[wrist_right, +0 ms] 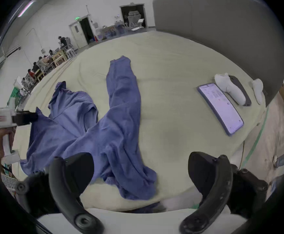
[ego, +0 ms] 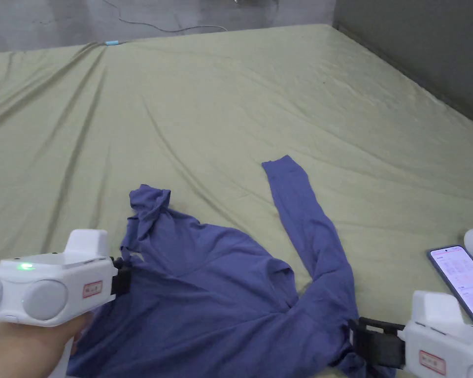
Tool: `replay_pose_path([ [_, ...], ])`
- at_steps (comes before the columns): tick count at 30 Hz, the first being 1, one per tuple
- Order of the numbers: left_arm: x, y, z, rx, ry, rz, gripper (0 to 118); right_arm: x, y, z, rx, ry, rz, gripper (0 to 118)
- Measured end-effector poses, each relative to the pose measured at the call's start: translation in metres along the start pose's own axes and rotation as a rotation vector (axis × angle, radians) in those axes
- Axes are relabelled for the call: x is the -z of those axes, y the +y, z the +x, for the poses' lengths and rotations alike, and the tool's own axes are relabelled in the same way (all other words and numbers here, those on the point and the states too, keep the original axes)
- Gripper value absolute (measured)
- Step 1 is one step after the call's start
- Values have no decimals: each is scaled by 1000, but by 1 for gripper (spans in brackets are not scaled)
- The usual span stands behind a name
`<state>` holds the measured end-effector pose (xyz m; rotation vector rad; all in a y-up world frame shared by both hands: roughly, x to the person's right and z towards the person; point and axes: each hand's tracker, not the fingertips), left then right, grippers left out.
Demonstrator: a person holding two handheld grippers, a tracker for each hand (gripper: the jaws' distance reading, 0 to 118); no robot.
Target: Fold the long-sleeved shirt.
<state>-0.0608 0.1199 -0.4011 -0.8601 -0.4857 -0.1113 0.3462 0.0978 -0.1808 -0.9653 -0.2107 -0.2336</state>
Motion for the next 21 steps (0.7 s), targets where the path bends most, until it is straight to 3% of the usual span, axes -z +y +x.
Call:
replay_pose_path([
  [3,-30,3,-6,-76,-13,55,2,23,-1,-10,-61,-3,-111,115],
  [4,-42,3,-7,-103,-19,74,2,29,-4,-10,-92,8,-158,107],
  [5,-53,2,-8,-127,-22,92,2,30,-6,-19,-120,5,-198,84],
  [6,-65,1,-9,-151,-24,108,2,29,-7,-23,-130,-12,-205,54],
  [7,-76,0,-10,-170,-23,122,2,23,-8,-23,-92,38,-165,25],
  [8,-90,-2,-10,-184,-29,143,2,15,-8,-25,-56,82,-133,21],
  [9,-105,-3,-10,-204,-27,170,2,2,-9,-30,-76,45,-116,19],
  [21,-290,1,0,-361,-15,637,2,-151,17,-87,-306,16,621,15],
])
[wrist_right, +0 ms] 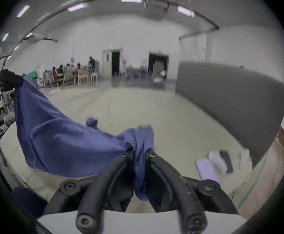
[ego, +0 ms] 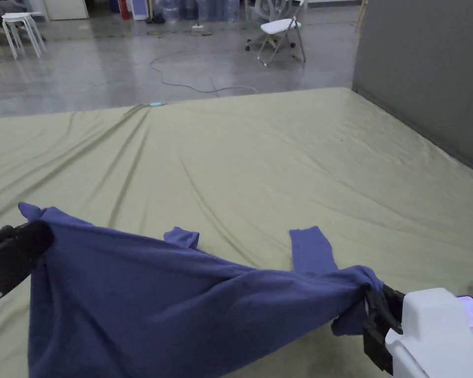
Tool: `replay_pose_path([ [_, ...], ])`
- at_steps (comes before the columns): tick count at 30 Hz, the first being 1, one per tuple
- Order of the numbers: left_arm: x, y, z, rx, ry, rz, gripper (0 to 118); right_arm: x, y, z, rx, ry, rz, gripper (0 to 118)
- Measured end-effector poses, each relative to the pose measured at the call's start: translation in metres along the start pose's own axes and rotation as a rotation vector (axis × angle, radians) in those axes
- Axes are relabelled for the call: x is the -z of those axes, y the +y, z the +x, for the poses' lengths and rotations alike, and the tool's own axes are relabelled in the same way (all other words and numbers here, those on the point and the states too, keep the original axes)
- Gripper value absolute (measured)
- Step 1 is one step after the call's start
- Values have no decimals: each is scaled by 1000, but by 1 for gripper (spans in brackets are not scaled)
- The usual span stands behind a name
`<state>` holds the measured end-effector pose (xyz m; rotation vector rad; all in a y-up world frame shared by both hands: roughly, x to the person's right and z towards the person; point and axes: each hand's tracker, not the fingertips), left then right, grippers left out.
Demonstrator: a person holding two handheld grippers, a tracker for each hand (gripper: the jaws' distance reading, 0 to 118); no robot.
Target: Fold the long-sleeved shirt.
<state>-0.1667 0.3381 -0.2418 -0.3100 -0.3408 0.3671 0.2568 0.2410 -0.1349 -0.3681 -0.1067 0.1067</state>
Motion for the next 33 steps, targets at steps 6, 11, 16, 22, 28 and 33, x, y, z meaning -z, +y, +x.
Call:
replay_pose_path([
  [6,-32,77,18,23,-42,198,2,7,106,-1,24,4,224,14],
  [11,-11,145,12,20,-38,266,2,42,213,18,111,60,247,13],
  [16,37,209,2,-24,-61,277,2,86,315,28,66,65,232,13],
  [22,116,286,-35,-26,-60,280,2,145,418,33,-31,15,192,13],
  [28,181,324,-29,0,-32,289,2,206,489,26,-86,-14,127,13],
  [33,235,351,-35,15,30,288,2,252,517,15,-111,-77,133,13],
])
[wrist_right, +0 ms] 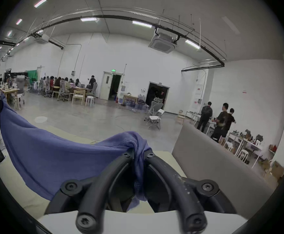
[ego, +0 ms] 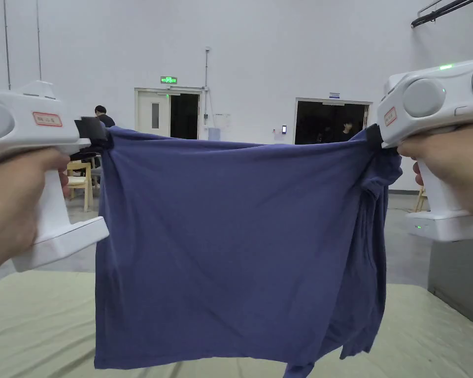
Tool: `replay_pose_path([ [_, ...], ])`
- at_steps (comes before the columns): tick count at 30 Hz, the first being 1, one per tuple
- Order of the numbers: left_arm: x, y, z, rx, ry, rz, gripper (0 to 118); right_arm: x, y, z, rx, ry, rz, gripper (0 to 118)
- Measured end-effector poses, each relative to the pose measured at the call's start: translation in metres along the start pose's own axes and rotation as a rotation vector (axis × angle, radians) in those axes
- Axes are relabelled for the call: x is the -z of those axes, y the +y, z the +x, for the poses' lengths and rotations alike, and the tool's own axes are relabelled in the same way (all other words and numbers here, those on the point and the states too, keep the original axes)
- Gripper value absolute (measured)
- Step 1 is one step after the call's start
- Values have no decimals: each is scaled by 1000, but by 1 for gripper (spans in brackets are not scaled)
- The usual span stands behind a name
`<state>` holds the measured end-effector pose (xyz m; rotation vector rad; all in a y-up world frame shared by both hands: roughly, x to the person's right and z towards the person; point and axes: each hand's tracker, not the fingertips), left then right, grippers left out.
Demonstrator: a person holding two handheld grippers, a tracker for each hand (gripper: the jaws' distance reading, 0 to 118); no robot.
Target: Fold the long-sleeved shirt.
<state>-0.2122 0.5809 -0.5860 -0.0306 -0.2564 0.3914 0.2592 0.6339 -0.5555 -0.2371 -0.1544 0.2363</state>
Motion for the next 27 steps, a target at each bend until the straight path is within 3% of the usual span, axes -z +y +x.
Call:
replay_pose_path([
  [5,43,-17,-6,24,20,-2,2,49,-16,-18,-47,-38,-31,13],
  [9,67,-66,-25,33,49,-50,2,94,-68,-38,-95,-38,-99,13],
  [13,84,-151,-63,27,82,-189,2,142,-163,-65,-149,10,-236,13],
  [17,79,-252,-102,26,135,-357,2,164,-274,-94,-149,70,-402,13],
  [22,31,-343,-129,23,141,-520,2,153,-380,-110,-170,142,-545,13],
  [25,-21,-366,-133,-5,122,-551,2,113,-416,-108,-171,171,-569,13],
  [27,-56,-373,-136,58,111,-596,2,74,-434,-105,-187,214,-596,13],
])
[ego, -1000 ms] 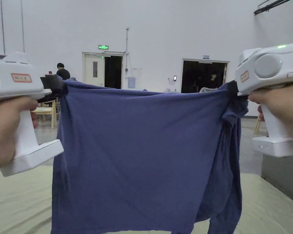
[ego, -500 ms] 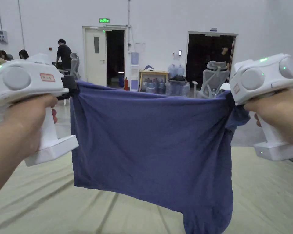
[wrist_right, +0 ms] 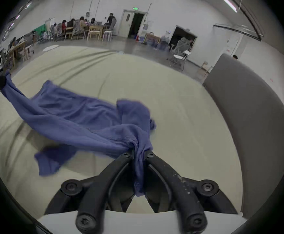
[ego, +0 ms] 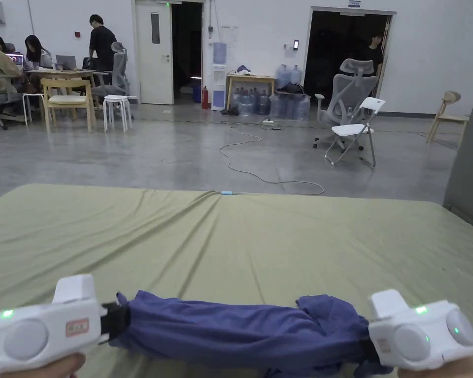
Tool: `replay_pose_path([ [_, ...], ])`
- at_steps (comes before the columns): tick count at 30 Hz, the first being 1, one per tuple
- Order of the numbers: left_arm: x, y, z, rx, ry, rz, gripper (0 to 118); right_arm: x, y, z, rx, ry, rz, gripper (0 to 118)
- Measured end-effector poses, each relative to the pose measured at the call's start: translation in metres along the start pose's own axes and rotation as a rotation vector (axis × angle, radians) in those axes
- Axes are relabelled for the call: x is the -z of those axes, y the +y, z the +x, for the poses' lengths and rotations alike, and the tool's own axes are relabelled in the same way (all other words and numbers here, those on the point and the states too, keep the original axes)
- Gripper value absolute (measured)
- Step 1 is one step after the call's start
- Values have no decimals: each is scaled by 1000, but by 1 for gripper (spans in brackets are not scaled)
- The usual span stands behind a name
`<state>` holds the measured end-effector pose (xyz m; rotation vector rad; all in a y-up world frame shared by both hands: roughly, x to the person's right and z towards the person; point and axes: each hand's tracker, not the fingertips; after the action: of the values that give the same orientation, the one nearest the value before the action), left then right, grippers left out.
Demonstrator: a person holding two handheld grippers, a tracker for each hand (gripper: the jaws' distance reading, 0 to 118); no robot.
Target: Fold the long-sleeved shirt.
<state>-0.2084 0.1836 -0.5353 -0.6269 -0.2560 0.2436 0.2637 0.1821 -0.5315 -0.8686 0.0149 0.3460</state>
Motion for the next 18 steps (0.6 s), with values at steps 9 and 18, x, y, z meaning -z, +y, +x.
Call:
replay_pose_path([
  [9,-151,-115,13,16,-60,-71,2,-126,-158,-39,-110,54,-52,13],
  [18,-254,-206,26,74,-36,-213,2,-199,-288,-79,-212,151,-212,13],
])
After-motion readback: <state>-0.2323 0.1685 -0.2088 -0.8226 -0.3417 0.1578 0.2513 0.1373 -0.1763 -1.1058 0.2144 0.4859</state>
